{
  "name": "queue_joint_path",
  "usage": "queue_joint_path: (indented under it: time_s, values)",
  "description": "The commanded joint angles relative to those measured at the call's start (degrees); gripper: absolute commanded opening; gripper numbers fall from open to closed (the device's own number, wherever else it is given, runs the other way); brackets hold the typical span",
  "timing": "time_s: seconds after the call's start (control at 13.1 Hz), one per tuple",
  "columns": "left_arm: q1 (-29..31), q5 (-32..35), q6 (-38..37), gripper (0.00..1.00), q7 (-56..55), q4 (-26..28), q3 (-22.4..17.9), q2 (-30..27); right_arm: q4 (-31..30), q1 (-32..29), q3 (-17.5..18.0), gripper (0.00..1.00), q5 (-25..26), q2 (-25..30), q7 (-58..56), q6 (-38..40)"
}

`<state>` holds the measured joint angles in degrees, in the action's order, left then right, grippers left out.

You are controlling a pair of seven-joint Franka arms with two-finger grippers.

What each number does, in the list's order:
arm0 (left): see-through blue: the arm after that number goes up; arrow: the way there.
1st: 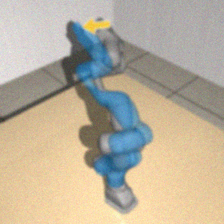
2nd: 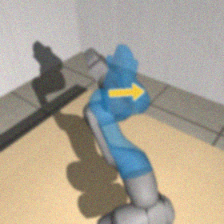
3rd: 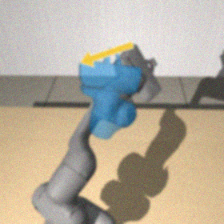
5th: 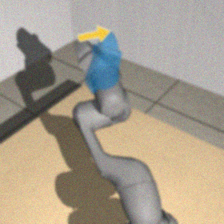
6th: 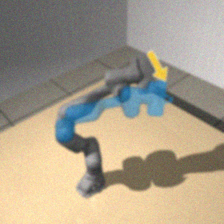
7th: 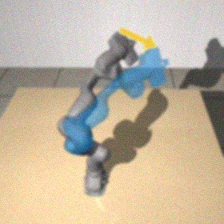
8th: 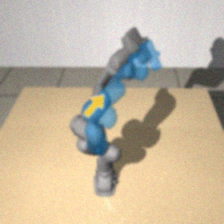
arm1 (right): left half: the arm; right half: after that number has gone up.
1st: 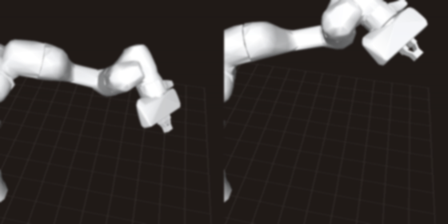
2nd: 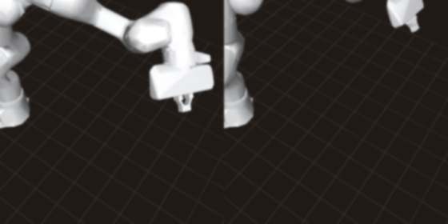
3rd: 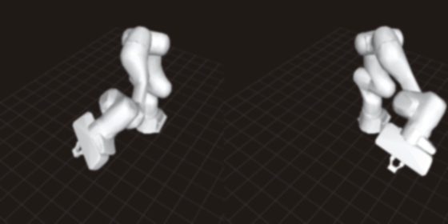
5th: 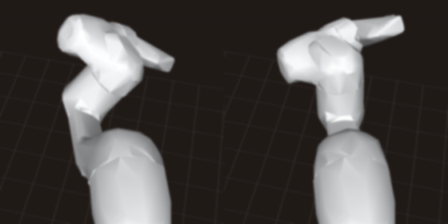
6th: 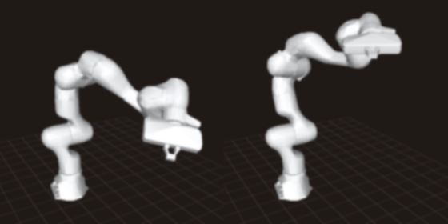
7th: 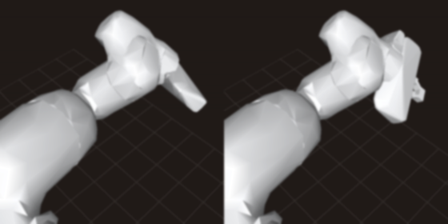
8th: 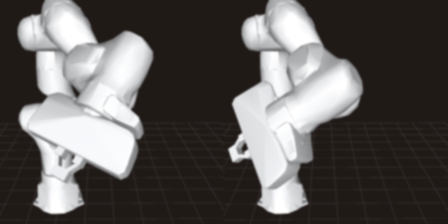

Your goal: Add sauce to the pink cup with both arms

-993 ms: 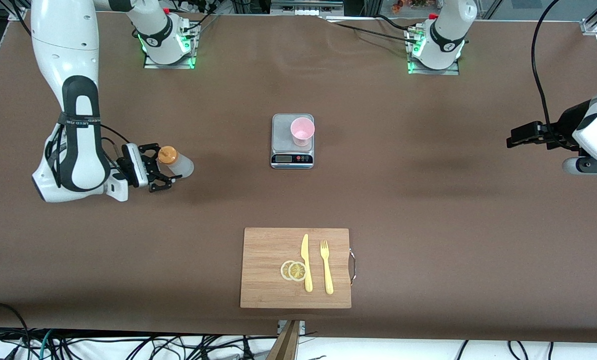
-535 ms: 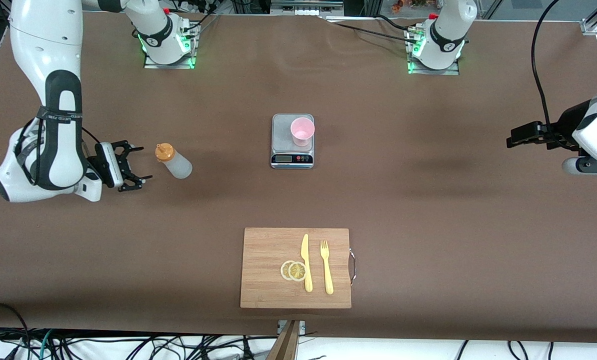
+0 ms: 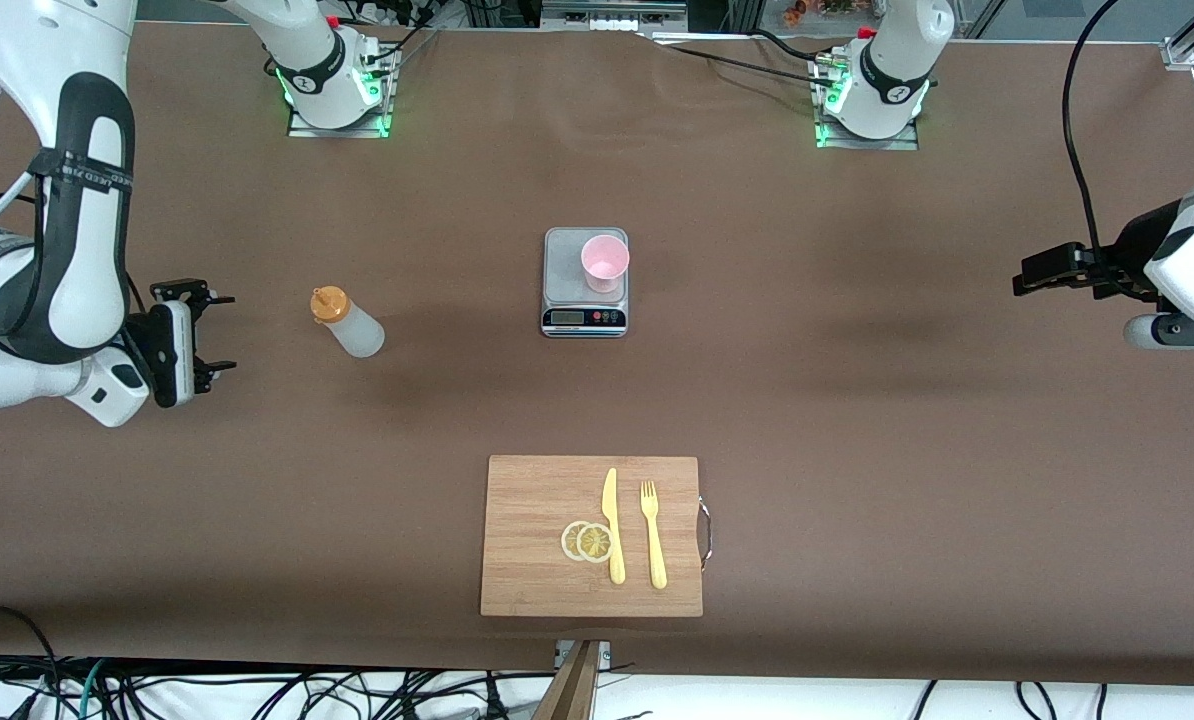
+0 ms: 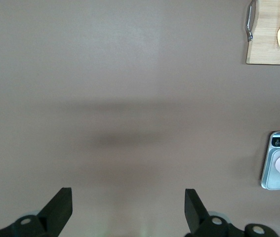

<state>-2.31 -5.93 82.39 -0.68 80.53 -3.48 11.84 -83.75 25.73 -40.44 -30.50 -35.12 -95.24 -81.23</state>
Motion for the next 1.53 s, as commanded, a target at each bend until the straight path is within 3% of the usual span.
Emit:
queue_joint_path:
  time_s: [0.0,0.38,0.53,0.76,0.99,1.07,1.3,1.45]
  values:
    - [-0.15,1.1,-0.74,1.0,1.29,-0.99,0.05,0.29,3.23,2.82,-0.34,0.99,5.25,2.24,15.11,1.42]
    - [-0.42,1.1,-0.74,1.0,1.29,-0.99,0.05,0.29,5.35,4.5,0.35,0.99,12.89,8.12,34.72,1.78]
    - [-0.33,1.1,-0.74,1.0,1.29,-0.99,0.05,0.29,3.87,1.97,7.35,0.99,19.56,13.12,47.19,1.6]
    - [-0.42,1.1,-0.74,1.0,1.29,-0.99,0.05,0.29,-1.39,-9.44,23.61,0.99,26.17,20.5,67.85,-1.54]
    - [-0.33,1.1,-0.74,1.0,1.29,-0.99,0.05,0.29,-15.17,-17.87,34.43,0.99,31.19,30.95,77.46,-13.4]
    - [-0.33,1.1,-0.74,1.0,1.29,-0.99,0.05,0.29,-17.65,-19.74,36.29,0.99,30.94,33.07,81.4,-14.65]
    - [-0.33,1.1,-0.74,1.0,1.29,-0.99,0.05,0.29,-18.12,-20.36,37.1,0.99,30.58,35.64,96.96,-13.61]
    - [-0.33,1.1,-0.74,1.0,1.29,-0.99,0.05,0.29,-17.5,-22.29,38.07,0.99,30.58,36.78,97.88,-13.43]
